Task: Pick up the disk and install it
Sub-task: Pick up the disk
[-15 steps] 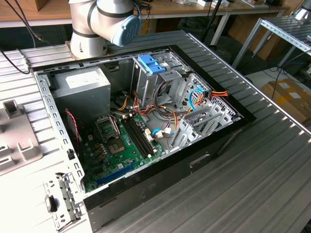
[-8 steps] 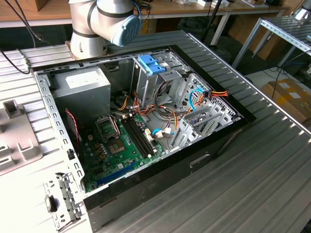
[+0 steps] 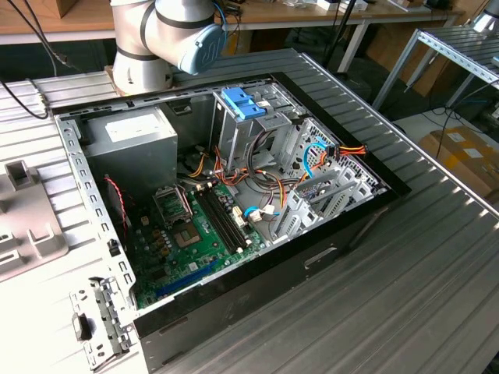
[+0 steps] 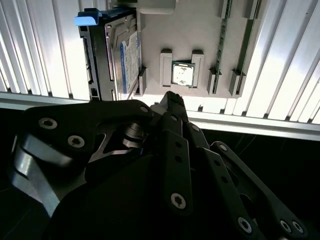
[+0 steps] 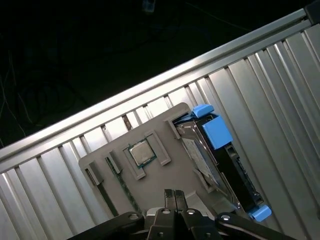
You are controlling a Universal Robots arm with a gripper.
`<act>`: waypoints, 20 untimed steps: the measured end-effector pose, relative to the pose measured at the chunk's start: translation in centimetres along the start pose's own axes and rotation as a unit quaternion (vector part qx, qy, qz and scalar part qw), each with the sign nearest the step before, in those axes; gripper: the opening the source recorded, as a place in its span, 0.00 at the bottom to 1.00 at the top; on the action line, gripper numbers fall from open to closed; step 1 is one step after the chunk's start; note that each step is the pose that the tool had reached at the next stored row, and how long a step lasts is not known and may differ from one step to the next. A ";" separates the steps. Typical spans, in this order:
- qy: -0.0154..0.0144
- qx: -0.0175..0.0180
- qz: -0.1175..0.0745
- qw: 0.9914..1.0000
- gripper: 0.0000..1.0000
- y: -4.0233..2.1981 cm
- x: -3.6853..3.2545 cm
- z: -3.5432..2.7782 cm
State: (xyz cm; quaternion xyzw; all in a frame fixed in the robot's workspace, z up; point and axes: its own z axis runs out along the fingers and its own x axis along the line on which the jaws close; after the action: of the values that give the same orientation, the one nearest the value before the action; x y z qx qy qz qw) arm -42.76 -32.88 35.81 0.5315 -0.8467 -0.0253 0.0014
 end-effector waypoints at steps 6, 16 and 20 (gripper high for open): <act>0.000 0.000 -0.009 1.000 0.11 0.00 0.00 0.02; 0.001 -0.001 -0.026 1.000 0.11 0.00 0.00 0.05; 0.001 -0.001 -0.032 0.999 0.11 0.01 0.00 0.06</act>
State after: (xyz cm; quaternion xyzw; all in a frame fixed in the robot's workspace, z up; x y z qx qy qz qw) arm -42.77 -32.87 35.75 0.5582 -0.8293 -0.0252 0.0022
